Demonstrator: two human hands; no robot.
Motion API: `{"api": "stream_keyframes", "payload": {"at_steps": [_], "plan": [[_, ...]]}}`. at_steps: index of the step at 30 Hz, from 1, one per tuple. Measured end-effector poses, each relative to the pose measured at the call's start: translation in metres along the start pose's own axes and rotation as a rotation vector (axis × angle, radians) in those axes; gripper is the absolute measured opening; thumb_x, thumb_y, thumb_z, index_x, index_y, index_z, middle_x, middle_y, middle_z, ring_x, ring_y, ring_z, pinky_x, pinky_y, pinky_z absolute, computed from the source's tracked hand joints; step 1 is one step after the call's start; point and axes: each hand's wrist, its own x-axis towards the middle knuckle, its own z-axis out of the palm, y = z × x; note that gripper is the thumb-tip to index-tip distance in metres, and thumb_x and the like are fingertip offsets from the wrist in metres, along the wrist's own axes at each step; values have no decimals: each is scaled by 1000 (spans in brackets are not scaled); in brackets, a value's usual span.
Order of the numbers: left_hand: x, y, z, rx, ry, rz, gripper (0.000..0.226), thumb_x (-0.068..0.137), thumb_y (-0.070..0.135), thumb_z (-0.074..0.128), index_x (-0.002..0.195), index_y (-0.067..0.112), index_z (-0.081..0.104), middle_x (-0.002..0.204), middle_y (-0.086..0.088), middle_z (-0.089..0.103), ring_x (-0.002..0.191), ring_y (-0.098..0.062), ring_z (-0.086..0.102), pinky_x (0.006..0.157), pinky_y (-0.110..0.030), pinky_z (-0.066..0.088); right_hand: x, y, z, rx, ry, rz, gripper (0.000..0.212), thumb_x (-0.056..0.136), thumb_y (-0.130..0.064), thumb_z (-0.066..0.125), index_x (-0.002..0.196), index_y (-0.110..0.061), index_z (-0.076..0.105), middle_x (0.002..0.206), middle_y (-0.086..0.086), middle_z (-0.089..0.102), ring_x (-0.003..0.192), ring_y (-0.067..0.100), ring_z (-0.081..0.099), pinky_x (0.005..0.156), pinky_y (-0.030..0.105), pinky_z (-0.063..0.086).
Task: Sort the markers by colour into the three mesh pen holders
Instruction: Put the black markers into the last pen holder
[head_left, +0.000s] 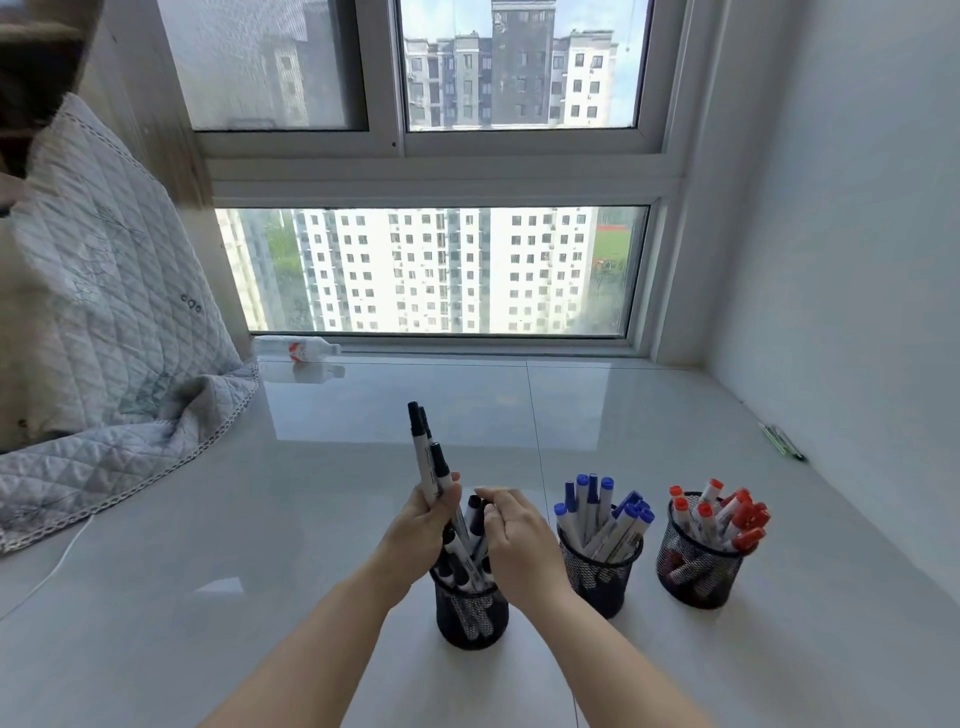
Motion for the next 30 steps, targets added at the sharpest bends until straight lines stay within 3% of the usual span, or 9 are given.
{"api": "stream_keyframes", "payload": {"at_steps": [9,12,15,17,20,23,25,28,30], "plan": [[13,6,-5,-7,-144,-26,8,95,34,43,97,33,51,87,15,49,75,4,47,64,-10,42,0,-2,-1,-30,-47,27,34,98,-22,32,127,-20,50,127,-5,51,118,12,43,95,24,36],[14,7,-8,7,-202,-30,11,96,29,44,97,26,54,91,10,54,79,2,52,66,-6,45,1,-3,-1,-29,-59,35,34,98,-25,33,128,-20,49,128,-4,50,120,12,39,96,23,33],[13,10,-11,75,-292,-68,24,97,26,43,112,12,56,103,-7,59,97,-19,59,88,-25,46,7,-6,-6,6,-51,44,35,98,-32,35,130,-24,46,131,-6,49,125,10,36,95,22,31],[10,10,-13,122,-334,-108,30,97,31,42,119,13,53,107,-10,59,102,-26,59,88,-32,47,11,-12,-11,72,-6,26,35,96,-35,40,130,-29,43,129,-10,48,124,7,37,92,21,29],[11,8,-14,197,-369,-117,29,97,34,41,119,18,51,107,-6,58,98,-19,55,78,-23,44,17,-27,-17,186,35,-61,42,91,-39,50,131,-37,38,121,-20,46,119,3,41,89,22,31],[17,8,-13,241,-454,-71,21,99,12,38,118,13,45,104,-3,57,102,-21,53,81,-18,43,25,-42,-21,188,28,-193,50,87,-39,57,132,-42,36,125,-21,47,115,0,44,88,20,36],[19,6,-11,241,-483,-41,21,97,0,38,116,9,42,98,1,57,106,-29,53,85,-23,42,31,-49,-22,127,-1,-257,45,88,-34,56,130,-41,40,124,-16,52,110,2,49,86,21,42],[19,3,-9,228,-449,-53,19,97,0,39,104,16,46,100,-6,54,104,-23,48,94,-37,40,38,-53,-22,112,1,-254,20,91,-23,51,110,-29,54,102,-5,64,91,12,60,73,28,49],[15,2,-9,235,-392,-73,10,96,10,46,102,19,45,94,-2,56,93,-16,52,87,-31,42,40,-54,-22,91,-3,-240,12,93,-20,49,103,-23,54,90,-2,63,83,16,60,68,28,47]]}}
